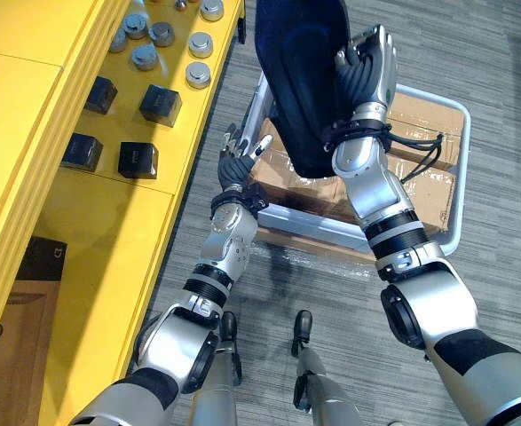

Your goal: Walk over and take plastic housings, then place them on the shelf

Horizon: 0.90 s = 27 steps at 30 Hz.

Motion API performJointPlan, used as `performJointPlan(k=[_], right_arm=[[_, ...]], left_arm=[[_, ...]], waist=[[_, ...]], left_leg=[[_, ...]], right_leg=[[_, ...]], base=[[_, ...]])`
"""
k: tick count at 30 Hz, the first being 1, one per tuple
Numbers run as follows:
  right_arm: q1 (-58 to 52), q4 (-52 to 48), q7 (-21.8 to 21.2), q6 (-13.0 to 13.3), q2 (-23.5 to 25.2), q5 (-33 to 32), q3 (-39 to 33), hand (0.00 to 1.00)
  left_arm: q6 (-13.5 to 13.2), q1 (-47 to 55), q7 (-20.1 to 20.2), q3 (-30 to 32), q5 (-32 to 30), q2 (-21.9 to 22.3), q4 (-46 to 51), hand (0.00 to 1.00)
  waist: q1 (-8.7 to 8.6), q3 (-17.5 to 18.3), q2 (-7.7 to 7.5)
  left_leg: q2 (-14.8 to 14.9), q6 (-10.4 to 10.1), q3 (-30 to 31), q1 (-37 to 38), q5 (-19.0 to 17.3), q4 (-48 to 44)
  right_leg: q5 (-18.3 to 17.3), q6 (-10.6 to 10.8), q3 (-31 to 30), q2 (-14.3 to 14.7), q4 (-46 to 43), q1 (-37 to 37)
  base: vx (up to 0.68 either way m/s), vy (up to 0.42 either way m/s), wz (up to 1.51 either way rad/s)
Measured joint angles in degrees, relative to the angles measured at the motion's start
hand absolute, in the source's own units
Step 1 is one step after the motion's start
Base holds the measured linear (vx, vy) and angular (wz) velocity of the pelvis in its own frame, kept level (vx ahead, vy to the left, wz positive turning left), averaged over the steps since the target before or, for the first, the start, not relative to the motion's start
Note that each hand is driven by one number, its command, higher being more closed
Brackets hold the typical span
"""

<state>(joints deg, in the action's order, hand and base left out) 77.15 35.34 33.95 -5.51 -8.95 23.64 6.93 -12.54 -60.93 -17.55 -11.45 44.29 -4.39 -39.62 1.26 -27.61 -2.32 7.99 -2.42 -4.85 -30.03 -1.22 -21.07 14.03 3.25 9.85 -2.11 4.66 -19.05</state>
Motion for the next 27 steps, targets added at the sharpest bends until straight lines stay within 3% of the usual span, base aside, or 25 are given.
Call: performJointPlan(k=[3,6,12,16,17,21,27], right_arm=[[-0.80,-2.98,1.07,0.04,3.10,1.48,0.20,1.00],[-6.26,-11.14,1.20,0.36,3.24,1.51,1.01,1.00],[-22.33,-26.80,1.66,2.71,5.67,1.73,1.11,1.00],[-35.85,-35.70,1.07,5.18,6.87,1.42,2.88,1.00],[-39.53,-36.83,0.53,5.45,7.31,1.09,3.05,1.00],[-48.52,-39.52,-0.42,5.55,10.12,-1.47,3.99,1.00],[-55.74,-43.69,-3.50,5.63,11.15,-2.84,9.45,1.00]], left_arm=[[-0.55,0.85,0.88,-2.35,1.85,1.10,2.36,0.00],[-2.64,5.21,0.91,-3.97,1.73,0.84,7.72,0.00],[-2.46,14.01,0.73,-5.39,1.81,0.75,16.55,0.00],[-5.05,22.59,0.93,-5.41,2.86,0.97,29.51,0.00],[-6.10,24.37,0.94,-5.40,2.86,1.00,32.48,1.00],[-7.94,29.18,0.60,-5.42,1.25,2.33,37.70,1.00],[-8.75,35.55,-2.52,-5.24,-8.47,3.16,38.33,1.00]], waist=[[-0.28,0.28,-0.56],[-0.28,1.01,-1.79],[-0.60,2.08,-3.02],[-0.47,6.26,-3.38],[-0.41,7.27,-3.35],[-0.50,12.12,-3.35],[-0.45,19.46,-3.29]], left_leg=[[0.06,-0.10,-0.59,1.67,-0.07,0.63],[0.25,-0.41,-1.31,3.31,-0.32,1.08],[0.77,-1.11,-1.48,6.69,-1.29,1.10],[1.03,-1.66,-1.72,8.45,-1.64,2.30],[1.02,-1.79,-1.74,9.72,-1.72,2.88],[0.92,-2.19,-1.75,12.92,-1.99,4.61],[0.35,-2.32,-3.23,19.36,-1.66,9.26]], right_leg=[[-0.03,-0.03,-0.45,-0.05,0.01,1.04],[-0.30,-0.36,-1.29,0.02,0.01,2.03],[-1.85,-1.48,-1.17,0.53,0.03,5.35],[-2.98,-2.27,-0.97,0.82,0.07,6.50],[-3.26,-2.23,-0.91,0.82,0.08,7.46],[-4.24,-2.47,0.41,0.78,0.10,9.91],[-6.02,-2.38,0.41,0.41,0.14,13.49]], base=[[0.02,0.064,-0.08],[0.03,0.054,-0.10],[0.05,0.044,-0.03],[0.08,0.008,-0.01],[0.11,0.008,-0.01],[0.11,0.003,0.02],[0.09,-0.003,-0.06]])
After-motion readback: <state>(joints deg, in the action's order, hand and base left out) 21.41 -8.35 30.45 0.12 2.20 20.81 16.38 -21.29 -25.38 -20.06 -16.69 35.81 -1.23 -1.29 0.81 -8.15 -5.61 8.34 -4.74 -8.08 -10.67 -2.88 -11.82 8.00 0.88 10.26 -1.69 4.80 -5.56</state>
